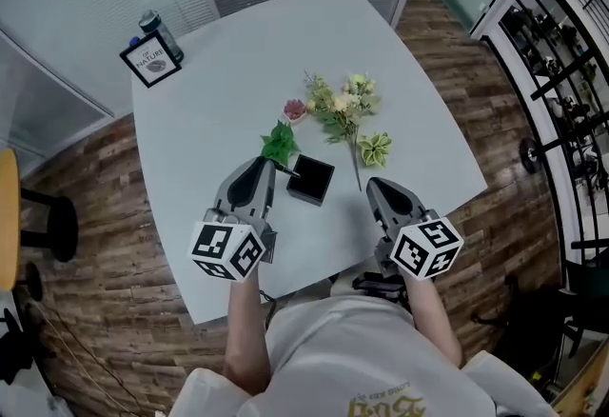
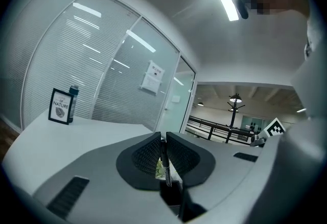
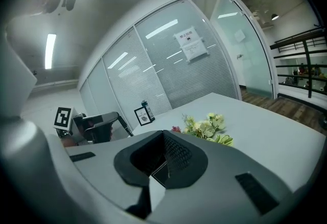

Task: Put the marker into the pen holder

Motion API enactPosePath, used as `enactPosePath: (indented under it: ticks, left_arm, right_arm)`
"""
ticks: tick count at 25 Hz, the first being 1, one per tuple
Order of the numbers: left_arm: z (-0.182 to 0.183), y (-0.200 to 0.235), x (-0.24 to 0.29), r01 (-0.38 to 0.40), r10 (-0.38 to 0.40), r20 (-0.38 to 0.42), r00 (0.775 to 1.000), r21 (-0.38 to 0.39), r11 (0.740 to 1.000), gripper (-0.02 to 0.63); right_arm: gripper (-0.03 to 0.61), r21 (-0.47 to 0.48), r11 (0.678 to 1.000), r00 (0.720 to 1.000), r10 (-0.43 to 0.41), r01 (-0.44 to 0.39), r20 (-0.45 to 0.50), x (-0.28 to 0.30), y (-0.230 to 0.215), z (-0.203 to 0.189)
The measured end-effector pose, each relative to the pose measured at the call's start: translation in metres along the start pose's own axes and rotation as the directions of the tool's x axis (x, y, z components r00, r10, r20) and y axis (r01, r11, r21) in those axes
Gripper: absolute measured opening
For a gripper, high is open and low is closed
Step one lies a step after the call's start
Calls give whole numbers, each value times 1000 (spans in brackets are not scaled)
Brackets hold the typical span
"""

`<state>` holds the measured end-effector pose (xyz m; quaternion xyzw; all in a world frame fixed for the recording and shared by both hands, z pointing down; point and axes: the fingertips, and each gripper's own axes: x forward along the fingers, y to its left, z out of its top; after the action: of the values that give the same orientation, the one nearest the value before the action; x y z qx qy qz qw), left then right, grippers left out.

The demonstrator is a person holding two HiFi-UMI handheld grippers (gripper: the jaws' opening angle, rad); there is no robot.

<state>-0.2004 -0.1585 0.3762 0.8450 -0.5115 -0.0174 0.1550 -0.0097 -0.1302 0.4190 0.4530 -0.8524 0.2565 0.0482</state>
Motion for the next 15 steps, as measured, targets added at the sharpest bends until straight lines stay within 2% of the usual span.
enactPosePath:
  ticks: [6,15]
  left_arm:
    - [-3,-5,8,25,-24,-14,1000,4,1000,38]
    - [-8,-8,19,22,-21,-25,999,20,1000,38]
  right_arm:
    - [17,12,1000,1000,-19,19,14,-3,-6,1]
    - [17,21,1000,1000,-2,1,25,1,-15,1]
